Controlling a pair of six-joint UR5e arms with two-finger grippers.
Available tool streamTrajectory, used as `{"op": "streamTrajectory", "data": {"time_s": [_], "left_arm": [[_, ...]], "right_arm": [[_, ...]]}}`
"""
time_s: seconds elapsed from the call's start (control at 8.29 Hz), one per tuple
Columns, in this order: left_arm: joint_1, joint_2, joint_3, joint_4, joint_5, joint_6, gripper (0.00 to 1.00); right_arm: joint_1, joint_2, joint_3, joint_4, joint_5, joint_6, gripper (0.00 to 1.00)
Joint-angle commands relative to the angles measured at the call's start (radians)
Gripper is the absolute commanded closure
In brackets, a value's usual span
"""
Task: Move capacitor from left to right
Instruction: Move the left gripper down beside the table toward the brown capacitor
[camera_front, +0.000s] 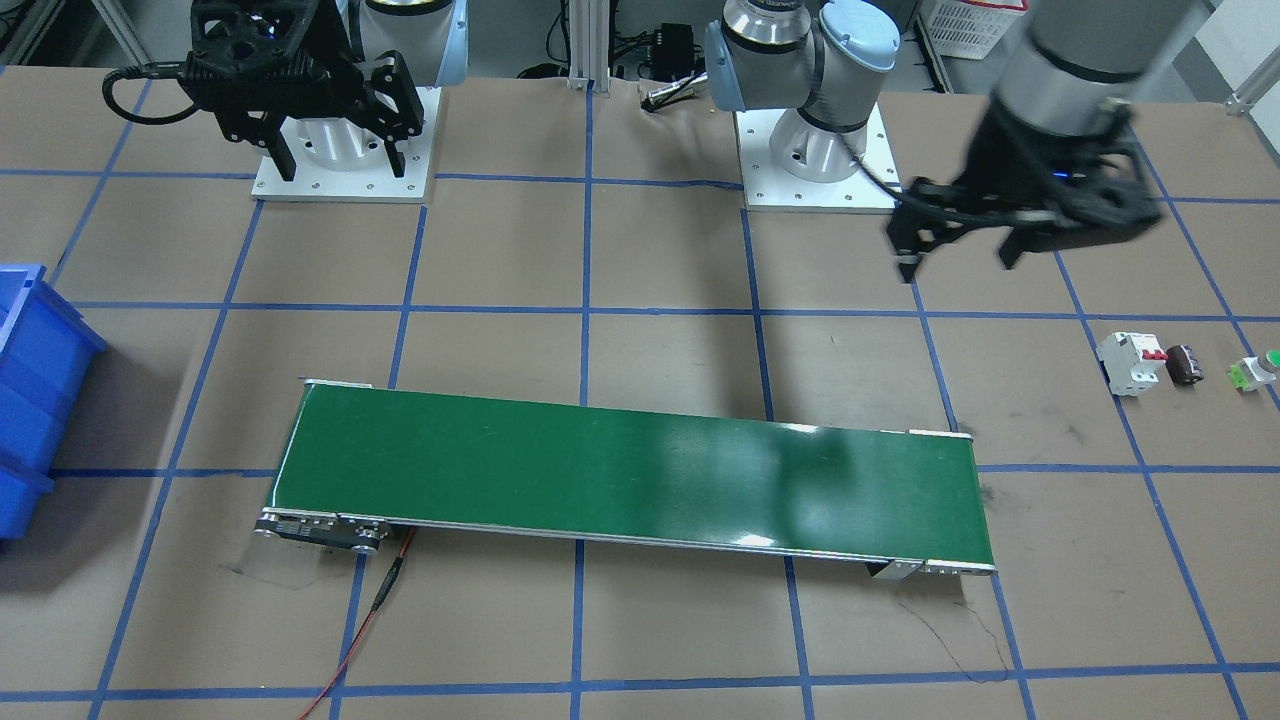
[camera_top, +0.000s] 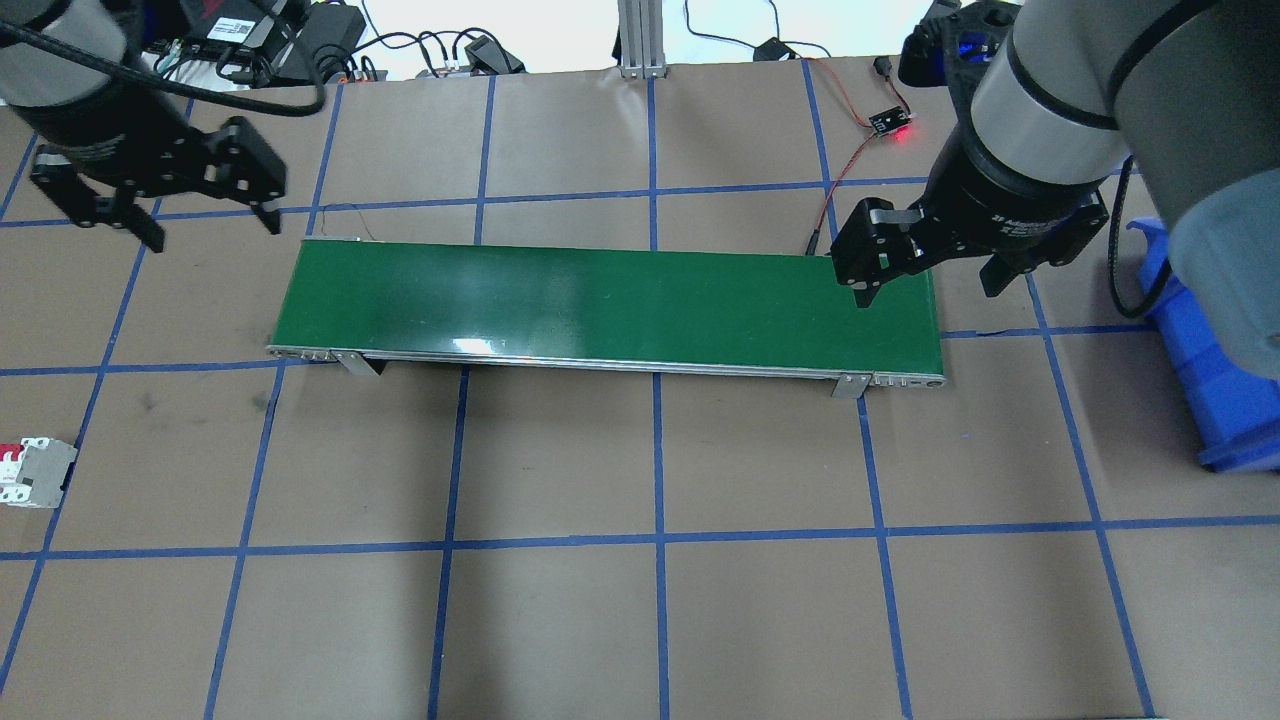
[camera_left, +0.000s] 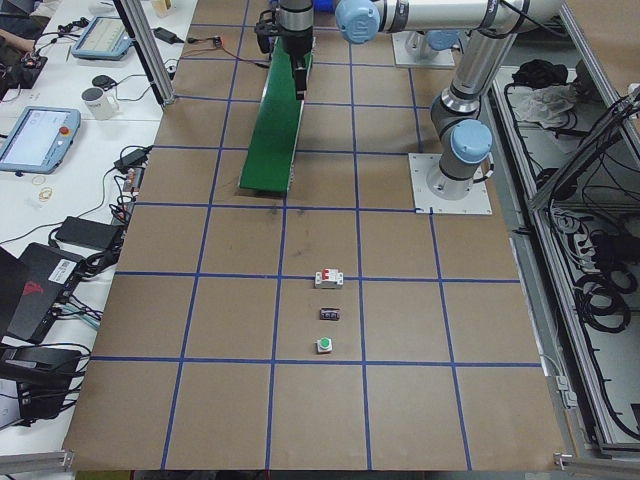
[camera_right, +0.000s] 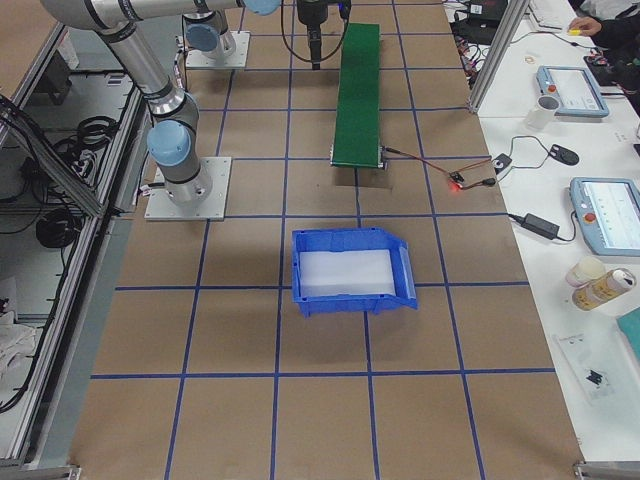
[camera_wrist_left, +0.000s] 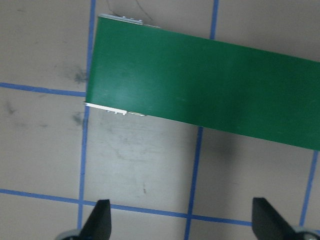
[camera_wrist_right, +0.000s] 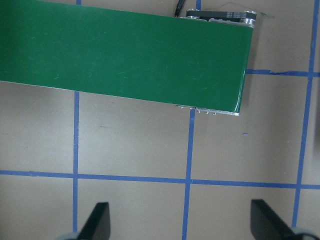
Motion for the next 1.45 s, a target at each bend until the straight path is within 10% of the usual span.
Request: {"op": "streamTrajectory", "data": {"time_s": [0.0,0.72,1.33], "left_arm": [[0.320,-0.008,-0.001,-0.020,0.001,0.294,0.00],[0.770,-0.221,-0.010,0.261,0.088,0.764,0.00],[0.799,-0.441,-0.015,0.427,0.084,0.868,0.00]], "right_arm": [[0.000,0.000,0.000,0.000,0.000,0.000,0.00],[0.000,0.000,0.000,0.000,0.000,0.000,0.00],[0.000,0.000,0.000,0.002,-0.002,0.000,0.00]]}}
